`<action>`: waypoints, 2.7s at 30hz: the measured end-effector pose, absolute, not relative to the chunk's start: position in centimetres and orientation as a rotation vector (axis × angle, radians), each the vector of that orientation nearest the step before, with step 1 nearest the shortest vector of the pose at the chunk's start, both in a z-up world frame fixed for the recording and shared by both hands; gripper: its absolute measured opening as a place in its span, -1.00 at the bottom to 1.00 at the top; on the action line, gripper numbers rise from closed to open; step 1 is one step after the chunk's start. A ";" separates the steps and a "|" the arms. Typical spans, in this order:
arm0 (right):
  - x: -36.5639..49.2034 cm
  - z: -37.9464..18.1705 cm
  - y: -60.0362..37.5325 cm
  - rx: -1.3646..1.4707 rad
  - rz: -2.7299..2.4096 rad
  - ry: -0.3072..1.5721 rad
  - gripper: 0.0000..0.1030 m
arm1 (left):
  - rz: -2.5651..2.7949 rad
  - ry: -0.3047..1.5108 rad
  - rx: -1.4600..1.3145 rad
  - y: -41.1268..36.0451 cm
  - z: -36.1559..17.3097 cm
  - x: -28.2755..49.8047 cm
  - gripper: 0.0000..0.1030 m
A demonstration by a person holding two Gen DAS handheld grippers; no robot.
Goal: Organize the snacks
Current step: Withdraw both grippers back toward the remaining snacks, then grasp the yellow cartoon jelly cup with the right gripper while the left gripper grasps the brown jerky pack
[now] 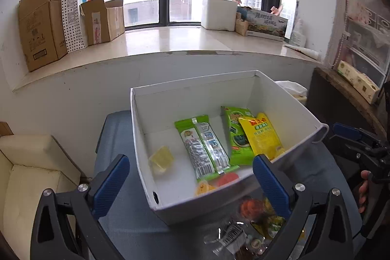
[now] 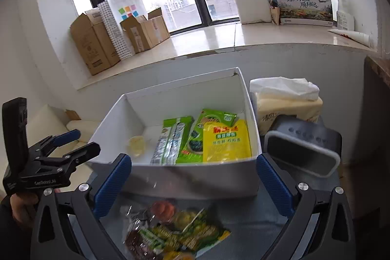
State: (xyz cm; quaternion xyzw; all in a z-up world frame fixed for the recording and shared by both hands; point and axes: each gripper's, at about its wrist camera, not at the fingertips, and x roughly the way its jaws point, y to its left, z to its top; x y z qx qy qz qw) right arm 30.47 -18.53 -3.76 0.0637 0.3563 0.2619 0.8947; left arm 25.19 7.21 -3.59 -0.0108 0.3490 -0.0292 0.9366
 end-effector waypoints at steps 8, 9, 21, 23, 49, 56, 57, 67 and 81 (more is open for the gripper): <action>24.3 -7.6 -20.5 0.098 0.537 0.813 1.00 | -0.093 0.713 0.008 5.3 -5.0 18.6 1.00; 23.8 -8.1 -20.5 0.095 0.537 0.829 1.00 | -0.097 0.714 -0.001 5.2 -5.1 17.8 1.00; 21.2 -13.4 -17.5 0.057 0.560 0.934 1.00 | -0.103 0.780 -0.115 5.6 -9.4 9.7 1.00; 21.5 -14.0 -16.7 0.046 0.570 0.948 1.00 | -0.103 0.794 -0.120 5.7 -10.1 9.4 1.00; 22.5 -15.3 -15.9 0.049 0.527 0.969 -0.07 | -0.127 0.820 -0.127 4.9 -11.3 9.5 1.00; 20.6 -13.6 -19.0 0.109 0.525 0.922 -0.07 | -0.129 0.857 -0.130 3.4 -12.1 11.3 1.00; 20.3 -13.3 -19.7 0.120 0.521 0.916 -0.07 | -0.120 0.866 -0.137 3.0 -12.3 11.9 1.00; 17.1 -12.0 -26.4 0.178 0.476 0.859 -0.07 | 0.042 0.961 -0.171 -1.9 -14.6 17.2 1.00; 16.5 -12.8 -28.8 0.263 0.484 0.853 -0.07 | 0.174 0.943 -0.107 -3.5 -16.7 19.8 0.77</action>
